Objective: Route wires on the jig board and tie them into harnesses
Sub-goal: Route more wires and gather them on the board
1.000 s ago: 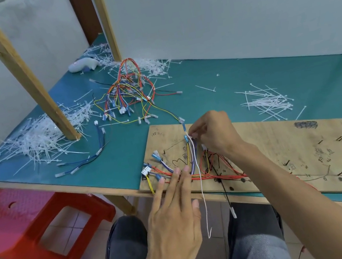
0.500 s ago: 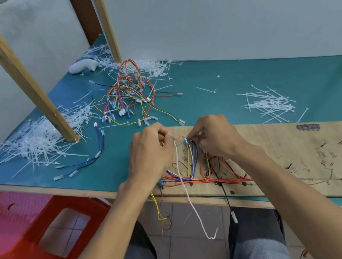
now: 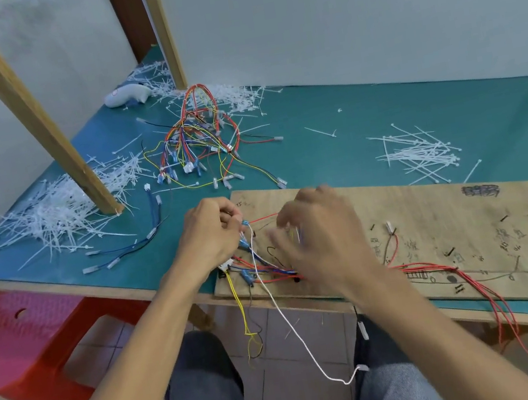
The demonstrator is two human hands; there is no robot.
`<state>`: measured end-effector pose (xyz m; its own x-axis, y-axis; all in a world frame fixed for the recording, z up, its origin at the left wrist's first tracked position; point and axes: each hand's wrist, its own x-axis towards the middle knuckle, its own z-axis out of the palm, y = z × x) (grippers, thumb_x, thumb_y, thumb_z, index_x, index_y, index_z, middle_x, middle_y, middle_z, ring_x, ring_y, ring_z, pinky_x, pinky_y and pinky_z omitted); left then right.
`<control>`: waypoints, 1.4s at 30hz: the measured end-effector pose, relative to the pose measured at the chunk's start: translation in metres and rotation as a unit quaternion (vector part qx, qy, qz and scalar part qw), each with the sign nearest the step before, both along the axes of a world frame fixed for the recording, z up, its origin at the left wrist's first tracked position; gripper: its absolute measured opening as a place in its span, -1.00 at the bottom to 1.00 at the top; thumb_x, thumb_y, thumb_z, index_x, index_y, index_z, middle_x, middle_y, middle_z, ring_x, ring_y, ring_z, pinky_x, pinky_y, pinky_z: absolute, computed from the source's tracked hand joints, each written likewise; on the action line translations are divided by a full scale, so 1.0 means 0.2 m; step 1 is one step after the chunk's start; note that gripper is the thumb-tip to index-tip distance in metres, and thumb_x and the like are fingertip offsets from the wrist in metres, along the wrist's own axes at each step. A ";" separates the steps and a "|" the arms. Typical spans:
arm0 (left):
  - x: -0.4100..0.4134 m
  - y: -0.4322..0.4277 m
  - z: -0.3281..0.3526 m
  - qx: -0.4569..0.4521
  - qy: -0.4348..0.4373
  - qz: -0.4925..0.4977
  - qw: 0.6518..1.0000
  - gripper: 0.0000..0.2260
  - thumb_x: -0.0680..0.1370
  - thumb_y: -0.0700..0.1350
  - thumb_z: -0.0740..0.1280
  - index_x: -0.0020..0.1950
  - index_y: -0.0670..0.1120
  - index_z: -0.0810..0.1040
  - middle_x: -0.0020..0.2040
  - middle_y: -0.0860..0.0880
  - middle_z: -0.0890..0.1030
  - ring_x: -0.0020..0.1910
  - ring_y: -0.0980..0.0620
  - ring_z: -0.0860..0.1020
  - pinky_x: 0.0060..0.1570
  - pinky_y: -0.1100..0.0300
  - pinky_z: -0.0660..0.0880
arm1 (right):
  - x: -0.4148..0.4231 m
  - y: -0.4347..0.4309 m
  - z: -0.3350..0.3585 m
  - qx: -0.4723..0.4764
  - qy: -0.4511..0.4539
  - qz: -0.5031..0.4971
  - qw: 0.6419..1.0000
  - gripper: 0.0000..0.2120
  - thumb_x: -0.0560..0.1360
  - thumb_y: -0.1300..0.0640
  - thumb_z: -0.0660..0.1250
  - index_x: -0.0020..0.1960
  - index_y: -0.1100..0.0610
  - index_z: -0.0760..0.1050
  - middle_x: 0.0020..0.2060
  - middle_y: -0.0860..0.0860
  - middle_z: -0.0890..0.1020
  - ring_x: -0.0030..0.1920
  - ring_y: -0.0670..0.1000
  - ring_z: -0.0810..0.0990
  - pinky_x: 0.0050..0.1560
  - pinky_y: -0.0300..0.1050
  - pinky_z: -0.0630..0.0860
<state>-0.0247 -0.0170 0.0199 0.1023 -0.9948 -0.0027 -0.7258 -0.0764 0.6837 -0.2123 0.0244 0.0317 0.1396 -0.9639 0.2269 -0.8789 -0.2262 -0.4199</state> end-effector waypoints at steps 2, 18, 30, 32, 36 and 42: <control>0.00 -0.01 0.01 -0.016 -0.041 -0.032 0.999 -0.84 0.63 -0.20 0.39 -0.12 -0.02 0.64 -0.25 0.06 0.72 -0.22 0.10 0.66 -0.14 0.18 0.59 | 0.09 0.16 -0.04 0.006 0.049 0.008 0.999 -0.51 0.53 -0.40 0.21 -0.19 -0.03 0.64 -0.19 -0.08 0.56 0.02 0.06 0.46 0.00 0.05 0.42; -0.02 -0.04 0.08 -0.002 -0.175 -0.134 0.976 -0.85 0.62 -0.21 0.38 -0.12 -0.03 0.64 -0.18 -0.03 0.64 -0.12 -0.09 0.62 -0.07 0.02 0.60 | 0.16 0.49 -0.10 0.010 0.185 -0.039 0.982 -0.62 0.15 0.13 0.69 -0.18 0.05 0.54 -0.24 0.00 0.59 -0.18 0.11 0.58 -0.25 -0.02 0.49; -0.02 -0.09 0.08 0.047 -0.174 -0.129 0.975 -0.86 0.61 -0.19 0.39 -0.12 0.00 0.64 -0.18 0.03 0.59 -0.13 -0.04 0.60 -0.15 0.11 0.48 | 0.15 0.58 -0.31 -0.093 0.143 -0.076 0.982 -0.79 0.42 -0.01 0.58 -0.19 0.05 0.58 -0.19 0.01 0.57 -0.15 0.15 0.55 -0.18 0.06 0.49; -0.02 -0.09 0.08 0.051 -0.173 -0.128 0.975 -0.88 0.61 -0.18 0.39 -0.10 -0.01 0.67 -0.14 0.02 0.62 -0.09 -0.05 0.61 -0.11 0.10 0.51 | 0.17 0.60 -0.35 -0.113 0.086 -0.097 0.985 -0.69 0.53 -0.21 0.45 -0.20 0.02 0.62 -0.26 -0.05 0.56 -0.19 0.12 0.55 -0.16 0.08 0.46; -0.01 -0.09 0.08 0.057 -0.163 -0.126 0.977 -0.87 0.61 -0.17 0.39 -0.12 -0.01 0.67 -0.13 0.03 0.64 -0.05 -0.05 0.63 -0.06 0.10 0.54 | 0.21 0.58 -0.38 -0.114 0.010 -0.118 0.986 -0.74 0.47 -0.18 0.55 -0.21 -0.02 0.66 -0.31 -0.10 0.58 -0.22 0.08 0.56 -0.17 0.06 0.43; 0.00 -0.09 0.07 0.046 -0.151 -0.131 0.979 -0.88 0.60 -0.18 0.40 -0.08 -0.04 0.72 -0.20 0.10 0.63 -0.14 0.07 0.59 -0.19 0.24 0.42 | 0.22 0.61 -0.35 -0.069 -0.062 -0.097 0.991 -0.87 0.55 0.06 0.48 -0.13 0.03 0.58 -0.19 -0.07 0.57 -0.15 0.08 0.54 -0.18 0.02 0.46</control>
<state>-0.0239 -0.0359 0.0347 -0.1458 -0.9840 -0.1024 -0.8964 0.0876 0.4344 -0.1680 0.1468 -0.0378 -0.0829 -0.9282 0.3626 -0.8551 -0.1206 -0.5043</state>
